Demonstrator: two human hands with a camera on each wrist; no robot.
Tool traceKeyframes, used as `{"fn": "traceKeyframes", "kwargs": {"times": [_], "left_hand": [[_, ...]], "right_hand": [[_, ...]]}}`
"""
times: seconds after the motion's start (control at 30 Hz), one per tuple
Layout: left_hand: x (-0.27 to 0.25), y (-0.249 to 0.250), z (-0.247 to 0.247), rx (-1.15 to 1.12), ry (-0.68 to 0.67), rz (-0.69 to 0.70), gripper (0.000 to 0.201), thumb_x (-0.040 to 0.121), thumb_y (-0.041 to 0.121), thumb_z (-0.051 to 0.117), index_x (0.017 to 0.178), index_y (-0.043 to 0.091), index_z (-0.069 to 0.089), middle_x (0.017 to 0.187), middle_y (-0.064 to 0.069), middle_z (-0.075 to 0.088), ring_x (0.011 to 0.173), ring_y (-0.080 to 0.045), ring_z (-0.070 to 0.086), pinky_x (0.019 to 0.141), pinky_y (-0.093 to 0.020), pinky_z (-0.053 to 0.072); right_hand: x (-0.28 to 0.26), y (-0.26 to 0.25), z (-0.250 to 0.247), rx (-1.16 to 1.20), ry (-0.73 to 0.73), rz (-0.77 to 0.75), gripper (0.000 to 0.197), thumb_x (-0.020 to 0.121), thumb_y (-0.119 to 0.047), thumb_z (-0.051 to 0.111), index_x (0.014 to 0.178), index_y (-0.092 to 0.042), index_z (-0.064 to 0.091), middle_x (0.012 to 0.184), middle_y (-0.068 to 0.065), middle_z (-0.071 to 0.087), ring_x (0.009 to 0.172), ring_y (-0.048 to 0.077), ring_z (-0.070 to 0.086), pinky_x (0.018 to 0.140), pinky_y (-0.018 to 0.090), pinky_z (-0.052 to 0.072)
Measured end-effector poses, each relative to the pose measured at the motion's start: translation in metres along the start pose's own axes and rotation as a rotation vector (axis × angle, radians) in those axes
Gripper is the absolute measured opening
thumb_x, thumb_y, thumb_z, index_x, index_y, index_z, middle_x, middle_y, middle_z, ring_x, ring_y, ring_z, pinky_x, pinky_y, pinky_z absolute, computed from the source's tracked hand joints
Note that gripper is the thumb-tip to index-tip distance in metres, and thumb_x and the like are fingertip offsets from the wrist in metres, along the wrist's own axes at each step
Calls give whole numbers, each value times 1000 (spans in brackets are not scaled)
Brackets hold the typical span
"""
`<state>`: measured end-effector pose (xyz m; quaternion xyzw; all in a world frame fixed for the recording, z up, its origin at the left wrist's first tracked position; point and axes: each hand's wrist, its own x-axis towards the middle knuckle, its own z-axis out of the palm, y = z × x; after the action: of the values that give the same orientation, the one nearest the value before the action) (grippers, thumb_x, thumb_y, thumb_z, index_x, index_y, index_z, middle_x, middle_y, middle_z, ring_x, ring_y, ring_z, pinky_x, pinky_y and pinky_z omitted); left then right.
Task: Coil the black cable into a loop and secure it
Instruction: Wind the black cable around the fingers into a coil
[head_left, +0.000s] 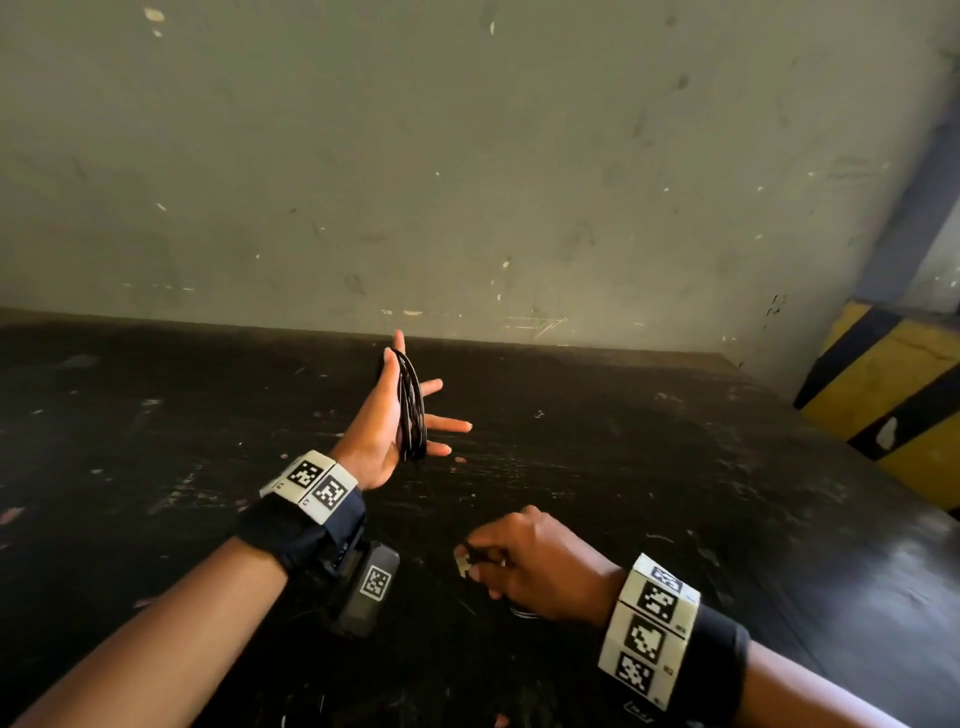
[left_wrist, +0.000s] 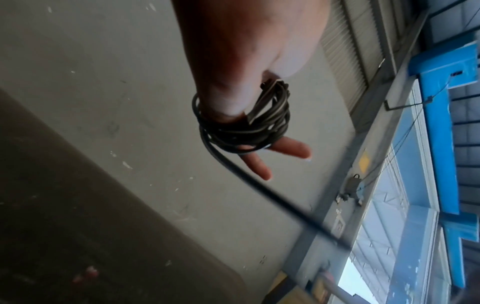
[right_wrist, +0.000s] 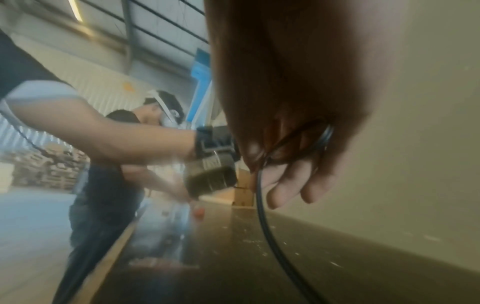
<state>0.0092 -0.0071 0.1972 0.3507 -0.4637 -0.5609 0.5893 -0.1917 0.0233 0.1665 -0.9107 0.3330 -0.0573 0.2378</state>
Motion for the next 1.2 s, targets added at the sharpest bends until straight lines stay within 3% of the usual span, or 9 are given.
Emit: {"fn": "traceKeyframes", "kwargs": {"times": [0.2, 0.37, 0.53, 0.6, 0.7, 0.77, 0.9, 1.0, 1.2], "left_hand": [[1, -33, 8, 428, -25, -44, 54, 84, 68, 21, 134, 69, 2, 153, -14, 32, 76, -32, 73, 47, -35, 58], [-16, -44, 15, 735, -224, -152, 53, 87, 66, 16, 138, 64, 1, 108, -16, 62, 47, -19, 59, 36, -23, 44], [-32, -34, 32, 811, -351, -389, 74, 95, 50, 2, 145, 0, 23, 43, 7, 64, 27, -4, 46, 33, -15, 36], [-37, -34, 34, 744, -412, -378, 70, 96, 48, 2, 147, 2, 18, 48, 3, 67, 27, -3, 45, 32, -14, 34], [-47, -33, 34, 598, -496, -307, 53, 90, 60, 14, 143, 55, 9, 93, -17, 67, 38, -9, 50, 32, -17, 36], [-55, -29, 35, 541, -571, -305, 43, 88, 64, 17, 131, 70, 14, 104, -21, 62, 43, -13, 50, 34, -17, 38], [-64, -25, 35, 435, -649, -319, 56, 82, 73, 25, 137, 63, 18, 101, -16, 64, 45, -13, 50, 35, -16, 38], [-64, -20, 35, 400, -696, -379, 92, 75, 79, 27, 142, 16, 30, 89, -8, 67, 39, -5, 49, 33, -13, 36], [-66, -10, 44, 113, -821, -385, 54, 86, 68, 22, 139, 63, 15, 102, -17, 62, 45, -9, 56, 32, -14, 38]], "right_hand": [[-3, -21, -23, -31, 146, -14, 15, 83, -21, 68, 96, -20, 73, 81, -2, 73, 61, -2, 60, 69, 18, 54], [-3, -23, -67, -340, 91, 38, 13, 82, -22, 66, 93, -23, 73, 93, -5, 71, 80, 11, 64, 68, 25, 52], [6, -18, -101, -563, 185, 36, 18, 83, -16, 61, 96, -23, 70, 85, -5, 64, 70, 12, 56, 56, 19, 38], [10, -13, -110, -510, 235, -7, 21, 85, -11, 58, 97, -22, 71, 89, -7, 63, 76, 11, 61, 64, 22, 44], [17, -1, -121, -323, 288, -69, 23, 88, -7, 60, 107, -17, 67, 95, -7, 63, 59, -2, 61, 62, 13, 50], [20, 7, -125, -237, 292, -119, 22, 89, -7, 60, 109, -13, 68, 92, -4, 67, 49, 1, 62, 56, 14, 53], [21, 20, -125, -290, 415, -148, 35, 97, -34, 43, 98, -9, 68, 89, 10, 73, 65, 12, 66, 70, 35, 57], [20, 31, -121, -364, 449, -56, 54, 94, -49, 28, 91, -8, 63, 75, 8, 67, 63, 22, 62, 66, 40, 54], [27, 35, -97, -300, 430, -10, 54, 97, -48, 25, 87, -9, 60, 77, 9, 68, 67, 23, 65, 69, 40, 55]]}}
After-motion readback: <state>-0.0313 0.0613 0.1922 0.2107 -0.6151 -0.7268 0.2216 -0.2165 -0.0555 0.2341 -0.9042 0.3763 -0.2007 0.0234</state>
